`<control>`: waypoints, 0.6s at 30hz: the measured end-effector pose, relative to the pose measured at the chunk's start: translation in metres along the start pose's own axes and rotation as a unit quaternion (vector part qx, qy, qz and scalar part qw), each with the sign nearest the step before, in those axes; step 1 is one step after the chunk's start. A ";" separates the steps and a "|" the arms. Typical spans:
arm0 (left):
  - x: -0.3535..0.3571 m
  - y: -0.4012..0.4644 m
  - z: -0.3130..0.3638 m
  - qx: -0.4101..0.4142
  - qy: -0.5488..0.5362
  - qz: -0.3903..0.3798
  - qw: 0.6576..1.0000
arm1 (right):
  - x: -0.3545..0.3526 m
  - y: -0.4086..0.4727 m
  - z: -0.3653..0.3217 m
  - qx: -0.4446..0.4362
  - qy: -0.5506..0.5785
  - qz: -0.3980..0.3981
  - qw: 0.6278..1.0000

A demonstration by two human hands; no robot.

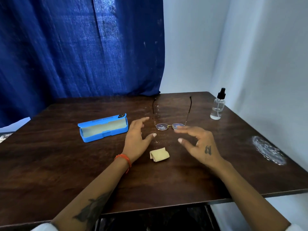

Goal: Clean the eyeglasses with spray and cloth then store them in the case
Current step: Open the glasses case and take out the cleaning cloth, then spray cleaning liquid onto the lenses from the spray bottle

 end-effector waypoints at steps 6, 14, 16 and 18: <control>0.013 0.045 -0.014 -0.052 0.002 -0.021 0.998 | -0.036 0.023 0.035 0.027 -0.055 0.143 0.988; 0.031 0.080 -0.030 -0.040 -0.054 -0.024 0.997 | -0.063 0.063 0.109 0.108 -0.135 0.286 0.942; 0.031 0.085 -0.033 -0.040 -0.057 -0.032 0.997 | -0.063 0.069 0.121 0.149 -0.129 0.292 0.936; 0.032 0.087 -0.035 -0.033 -0.046 -0.040 0.998 | -0.062 0.072 0.138 0.191 -0.115 0.290 0.931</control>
Point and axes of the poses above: each hand's wrist, its own y-axis towards the middle knuckle, its own x-axis out of the palm, z = x × y, the point moved 2 cm from there along y, towards the middle knuckle, and after that the axes turned 13 degrees about -z, right-handed, at the moved point
